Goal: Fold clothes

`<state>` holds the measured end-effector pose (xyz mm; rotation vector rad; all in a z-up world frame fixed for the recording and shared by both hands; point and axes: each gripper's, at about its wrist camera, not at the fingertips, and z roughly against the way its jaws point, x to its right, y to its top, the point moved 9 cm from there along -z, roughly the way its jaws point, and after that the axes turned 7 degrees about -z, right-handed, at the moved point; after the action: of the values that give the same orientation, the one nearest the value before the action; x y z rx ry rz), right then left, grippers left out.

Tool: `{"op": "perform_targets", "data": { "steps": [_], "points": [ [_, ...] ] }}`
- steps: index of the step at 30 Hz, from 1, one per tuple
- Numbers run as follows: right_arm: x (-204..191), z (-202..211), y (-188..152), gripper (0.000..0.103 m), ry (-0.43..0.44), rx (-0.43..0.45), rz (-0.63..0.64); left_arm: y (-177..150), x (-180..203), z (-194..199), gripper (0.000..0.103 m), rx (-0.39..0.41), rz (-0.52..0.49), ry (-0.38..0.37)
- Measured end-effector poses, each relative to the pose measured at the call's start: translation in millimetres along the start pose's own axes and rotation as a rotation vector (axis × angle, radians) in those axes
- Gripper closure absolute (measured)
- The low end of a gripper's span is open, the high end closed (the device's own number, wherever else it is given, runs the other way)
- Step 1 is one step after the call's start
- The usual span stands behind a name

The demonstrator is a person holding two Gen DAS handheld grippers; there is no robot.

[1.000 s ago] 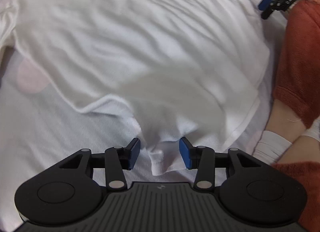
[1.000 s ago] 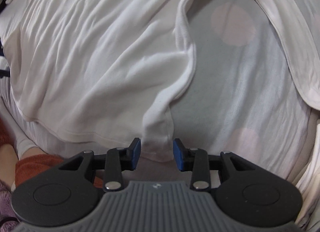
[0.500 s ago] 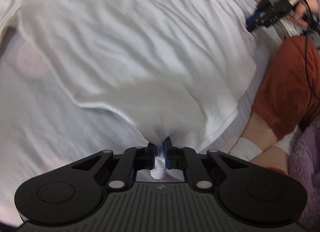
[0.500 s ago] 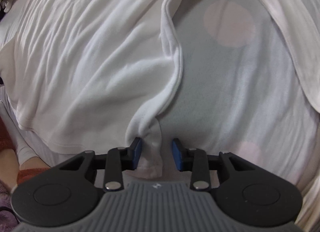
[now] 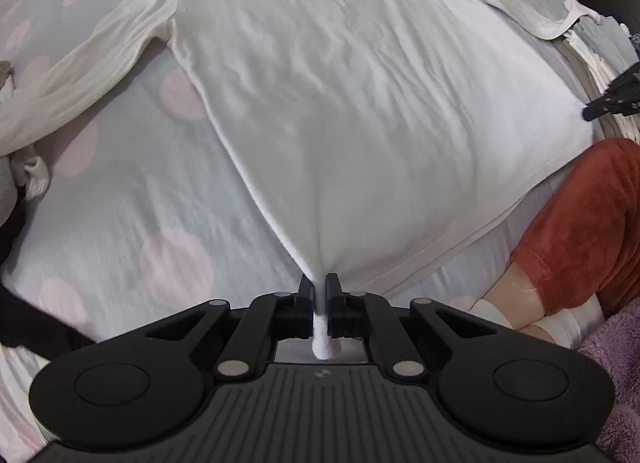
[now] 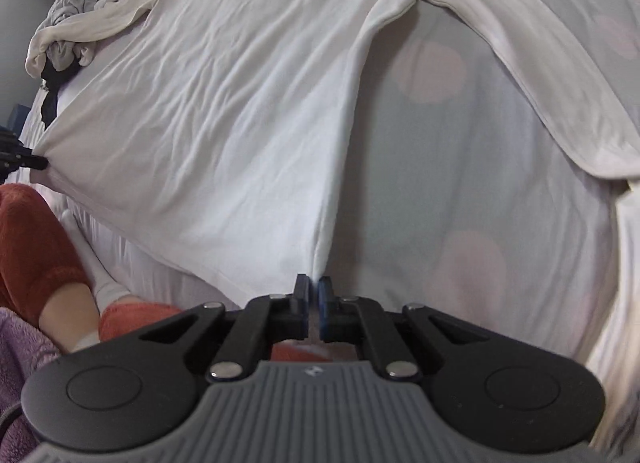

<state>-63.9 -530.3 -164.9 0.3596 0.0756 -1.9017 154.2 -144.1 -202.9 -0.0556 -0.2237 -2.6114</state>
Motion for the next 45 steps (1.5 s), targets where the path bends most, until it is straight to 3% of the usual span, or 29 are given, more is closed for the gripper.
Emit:
{"op": "perform_targets", "data": {
  "steps": [5, 12, 19, 21, 22, 23, 24, 27, 29, 33, 37, 39, 45],
  "points": [
    [20, -27, -11, 0.098, -0.041, -0.012, -0.060, -13, -5, -32, 0.100, -0.077, 0.043, 0.025],
    [17, -78, -12, 0.098, -0.103, -0.102, -0.012, -16, -13, -77, 0.100, -0.222, 0.054, 0.072],
    [23, -83, -12, 0.097, -0.096, -0.088, -0.017, -12, -20, -98, 0.097, -0.263, 0.116, 0.073],
    [24, -78, -11, 0.092, -0.086, -0.067, -0.027, -11, -22, -97, 0.090, -0.264, 0.137, 0.067],
    [24, -74, -11, 0.087, -0.081, -0.052, -0.031, -10, -23, -94, 0.086, -0.252, 0.142, 0.069],
    [25, -71, -11, 0.071, -0.076, -0.037, -0.035, -10, -24, -90, 0.078, -0.238, 0.146, 0.072],
    [25, -66, -11, 0.064, -0.071, -0.015, -0.038, -9, -24, -85, 0.074, -0.213, 0.148, 0.081],
    [29, -49, -13, 0.064, -0.067, 0.057, -0.068, -8, -29, -58, 0.070, -0.116, 0.168, 0.079],
    [33, -38, -14, 0.064, -0.067, 0.112, -0.097, -9, -36, -37, 0.062, -0.038, 0.200, 0.070],
    [37, -26, -4, 0.064, -0.079, 0.220, -0.162, -13, -64, 3, 0.060, 0.079, 0.257, 0.124],
    [35, -21, 17, 0.062, -0.096, 0.315, -0.217, -21, -106, 36, 0.060, 0.157, 0.343, 0.239],
    [35, -19, 25, 0.052, -0.092, 0.345, -0.234, -26, -137, 53, 0.060, 0.198, 0.390, 0.310],
    [21, -33, 38, 0.052, -0.096, 0.376, -0.233, -46, -245, 101, 0.056, 0.348, 0.596, 0.512]
  ]
}}
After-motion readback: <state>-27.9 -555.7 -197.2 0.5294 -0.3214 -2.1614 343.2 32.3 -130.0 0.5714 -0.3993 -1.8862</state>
